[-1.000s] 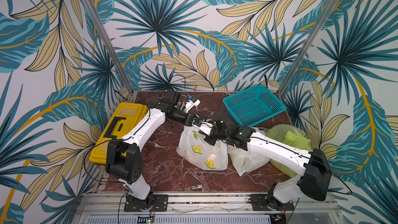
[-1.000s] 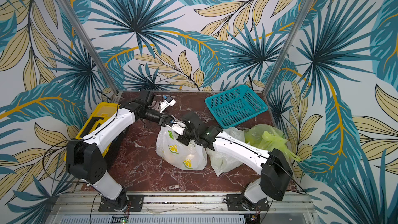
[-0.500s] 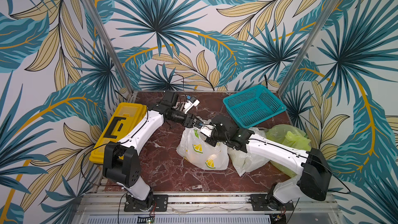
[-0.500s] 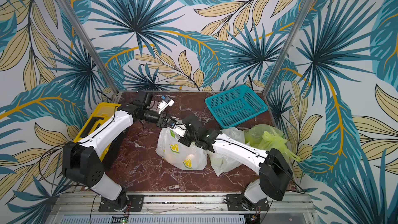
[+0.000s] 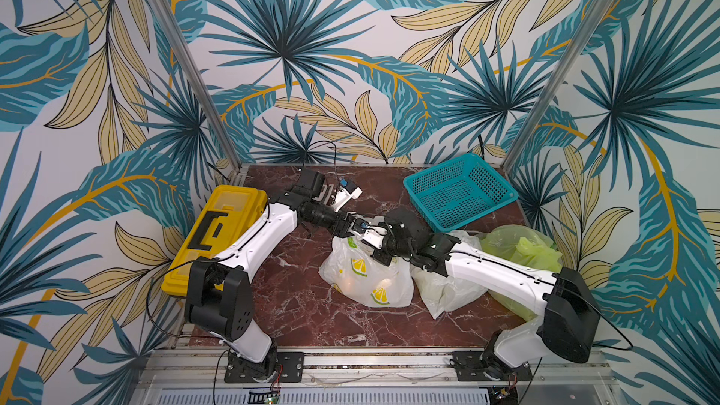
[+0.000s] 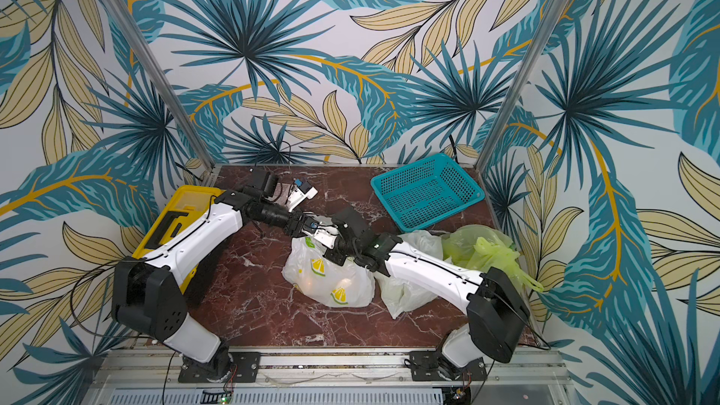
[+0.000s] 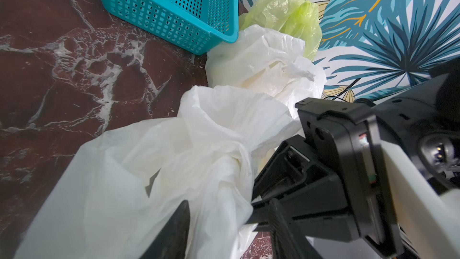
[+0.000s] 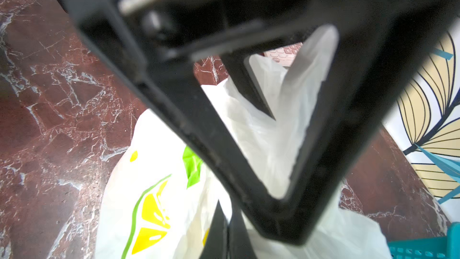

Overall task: Place the pears into plastic bags & tie knots
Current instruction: Tie the plastic bag at the center of the board.

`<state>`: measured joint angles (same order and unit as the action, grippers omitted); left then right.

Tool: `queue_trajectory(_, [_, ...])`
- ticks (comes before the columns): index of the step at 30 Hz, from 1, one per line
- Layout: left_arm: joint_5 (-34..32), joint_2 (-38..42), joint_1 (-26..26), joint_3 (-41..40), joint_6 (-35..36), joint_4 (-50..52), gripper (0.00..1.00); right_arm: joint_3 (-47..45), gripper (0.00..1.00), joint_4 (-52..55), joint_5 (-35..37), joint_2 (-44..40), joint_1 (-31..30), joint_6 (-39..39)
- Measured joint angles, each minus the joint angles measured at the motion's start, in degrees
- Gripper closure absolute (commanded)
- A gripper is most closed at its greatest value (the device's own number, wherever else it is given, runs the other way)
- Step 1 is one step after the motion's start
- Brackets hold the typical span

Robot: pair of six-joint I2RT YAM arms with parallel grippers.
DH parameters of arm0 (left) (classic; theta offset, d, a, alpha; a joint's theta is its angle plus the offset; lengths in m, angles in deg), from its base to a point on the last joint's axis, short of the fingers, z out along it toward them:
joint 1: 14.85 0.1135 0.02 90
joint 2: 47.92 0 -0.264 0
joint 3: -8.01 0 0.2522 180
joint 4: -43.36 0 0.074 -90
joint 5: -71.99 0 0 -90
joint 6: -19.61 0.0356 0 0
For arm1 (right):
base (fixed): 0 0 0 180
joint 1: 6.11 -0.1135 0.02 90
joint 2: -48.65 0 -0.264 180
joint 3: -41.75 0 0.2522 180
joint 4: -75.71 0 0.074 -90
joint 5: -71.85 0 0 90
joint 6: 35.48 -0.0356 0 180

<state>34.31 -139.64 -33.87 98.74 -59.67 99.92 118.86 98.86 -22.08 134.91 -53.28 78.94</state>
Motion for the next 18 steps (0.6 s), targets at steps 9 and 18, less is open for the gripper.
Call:
queue_trajectory(9, [-1.2,-0.02,-0.85,0.0,0.2,0.0,0.73,0.0,1.0,-0.33,-0.37,0.0,0.28,0.0])
queue_trajectory(18, [-2.16,-0.02,-1.86,-0.22,0.26,-0.42,1.0,0.09,0.68,1.88,-2.03,-1.36,0.72,-2.23])
